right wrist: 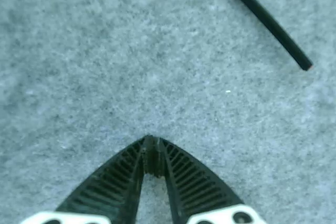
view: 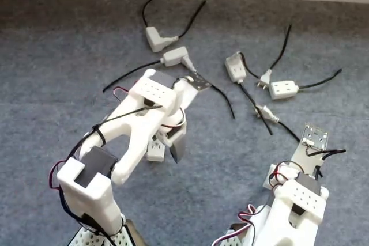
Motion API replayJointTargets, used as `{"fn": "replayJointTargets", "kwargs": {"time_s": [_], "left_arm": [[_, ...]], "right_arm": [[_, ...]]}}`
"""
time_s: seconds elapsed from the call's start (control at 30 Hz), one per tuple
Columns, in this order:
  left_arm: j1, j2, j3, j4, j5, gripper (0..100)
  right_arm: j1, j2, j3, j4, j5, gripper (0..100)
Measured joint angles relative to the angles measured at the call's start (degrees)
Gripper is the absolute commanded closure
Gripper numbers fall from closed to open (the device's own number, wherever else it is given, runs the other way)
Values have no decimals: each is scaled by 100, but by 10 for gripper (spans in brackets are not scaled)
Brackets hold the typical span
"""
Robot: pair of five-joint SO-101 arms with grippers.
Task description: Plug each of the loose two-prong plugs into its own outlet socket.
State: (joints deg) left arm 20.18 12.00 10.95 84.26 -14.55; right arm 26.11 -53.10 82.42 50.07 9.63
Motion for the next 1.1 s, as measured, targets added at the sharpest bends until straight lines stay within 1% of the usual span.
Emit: {"fn": "replayJointTargets", "kwargs": {"time_s": [0.07, 0.17, 0.3, 0.37, 0.63, 0.7, 0.77, 0.87, 0.97, 1.1], "left_arm": [[-185, 0, 0, 9, -44, 691], [-571, 0, 9, 18, -334, 691], [-1152, 0, 369, -149, -677, 691], [-1477, 0, 501, -255, -897, 691], [-3051, 0, 378, -281, -1908, 691], [-3262, 0, 352, -281, -2119, 691], [-3297, 0, 352, -281, -2259, 691], [-3147, 0, 352, -281, -2259, 691], [-2664, 0, 352, -281, -2040, 691], [-1767, 0, 352, -281, -1618, 691]], "right_arm": [[0, 0, 0, 0, 0, 986], [0, 0, 0, 0, 0, 986], [0, 0, 0, 0, 0, 986], [0, 0, 0, 0, 0, 986], [0, 0, 0, 0, 0, 986], [0, 0, 0, 0, 0, 986], [0, 0, 0, 0, 0, 986], [0, 0, 0, 0, 0, 986], [0, 0, 0, 0, 0, 986], [0, 0, 0, 0, 0, 986]]}}
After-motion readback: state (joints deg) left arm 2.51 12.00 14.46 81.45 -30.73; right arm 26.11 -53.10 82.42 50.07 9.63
